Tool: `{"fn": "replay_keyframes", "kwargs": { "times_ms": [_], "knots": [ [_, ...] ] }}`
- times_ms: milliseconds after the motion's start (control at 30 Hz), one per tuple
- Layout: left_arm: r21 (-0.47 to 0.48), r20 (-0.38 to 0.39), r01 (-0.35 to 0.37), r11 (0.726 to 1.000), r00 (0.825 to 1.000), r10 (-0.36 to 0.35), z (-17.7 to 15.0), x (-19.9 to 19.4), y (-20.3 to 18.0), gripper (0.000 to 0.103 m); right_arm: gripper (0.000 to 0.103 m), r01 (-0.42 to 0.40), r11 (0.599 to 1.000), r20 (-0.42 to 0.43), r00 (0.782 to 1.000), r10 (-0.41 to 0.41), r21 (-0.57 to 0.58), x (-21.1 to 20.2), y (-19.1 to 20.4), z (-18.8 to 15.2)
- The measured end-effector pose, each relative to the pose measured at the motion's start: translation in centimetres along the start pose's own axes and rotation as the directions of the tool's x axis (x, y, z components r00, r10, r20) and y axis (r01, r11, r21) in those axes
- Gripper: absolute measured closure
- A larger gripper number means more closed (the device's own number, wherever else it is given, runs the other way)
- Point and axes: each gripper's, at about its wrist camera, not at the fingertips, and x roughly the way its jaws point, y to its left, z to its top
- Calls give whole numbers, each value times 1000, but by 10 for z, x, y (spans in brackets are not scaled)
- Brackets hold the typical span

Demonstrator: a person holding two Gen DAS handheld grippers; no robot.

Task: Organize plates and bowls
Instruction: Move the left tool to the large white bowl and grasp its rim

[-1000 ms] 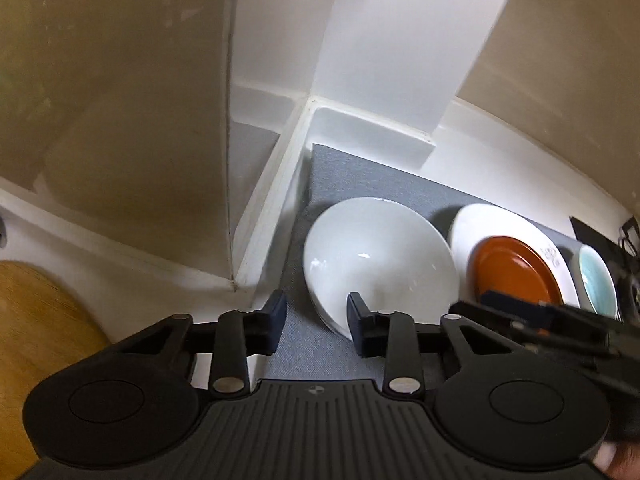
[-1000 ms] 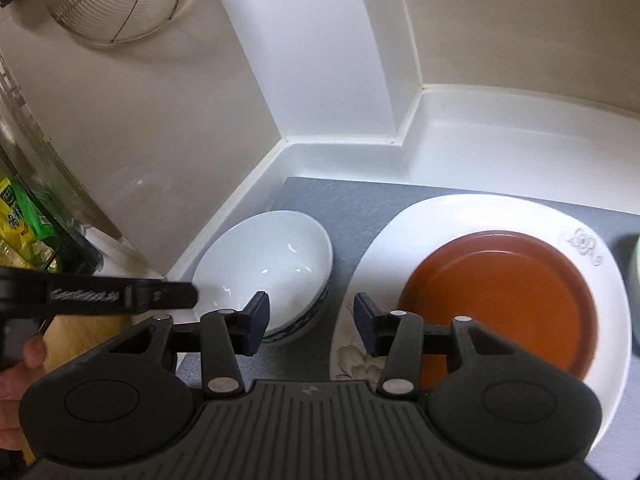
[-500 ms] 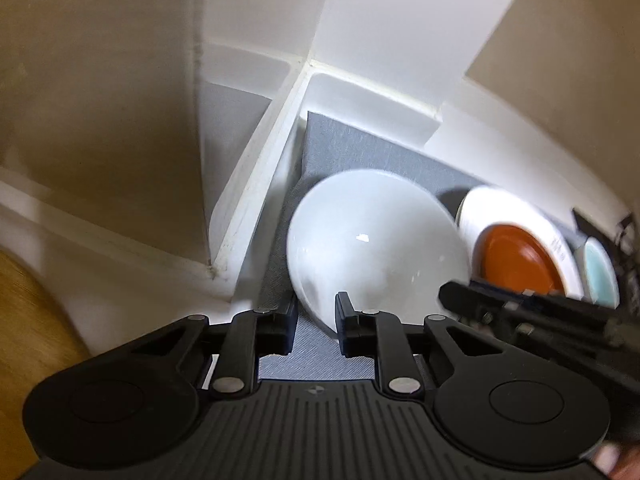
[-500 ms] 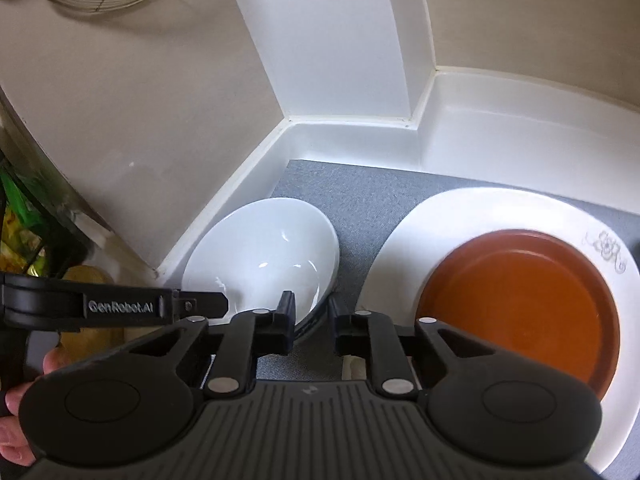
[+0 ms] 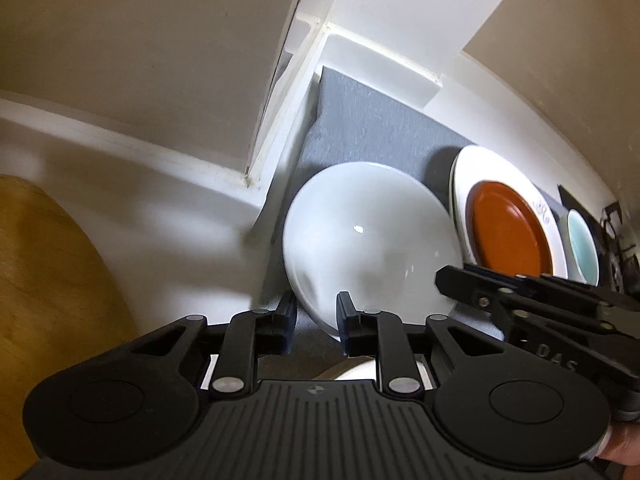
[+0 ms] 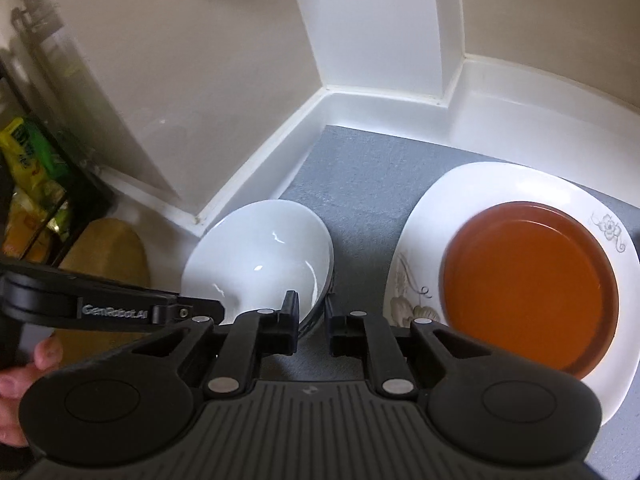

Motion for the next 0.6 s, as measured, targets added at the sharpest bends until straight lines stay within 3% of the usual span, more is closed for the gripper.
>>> {"fn": "replay_keyframes", "kwargs": {
  "times_ms": [133,233,600],
  "knots": [
    [16,-2,-27,999,1000,27,5,10,-4,80,83,10,1000,-5,1000,-10,6,8,-3,2],
    [31,8,-53,998,999,53,6,10,-9,81,89,17,1000,-9,1000,-17,-3,7,-3,1],
    [14,44,-47,999,998,46,-2,-26,-27,81,89,-25,999,58,998,24,24,-30,-13,3]
  ]
}}
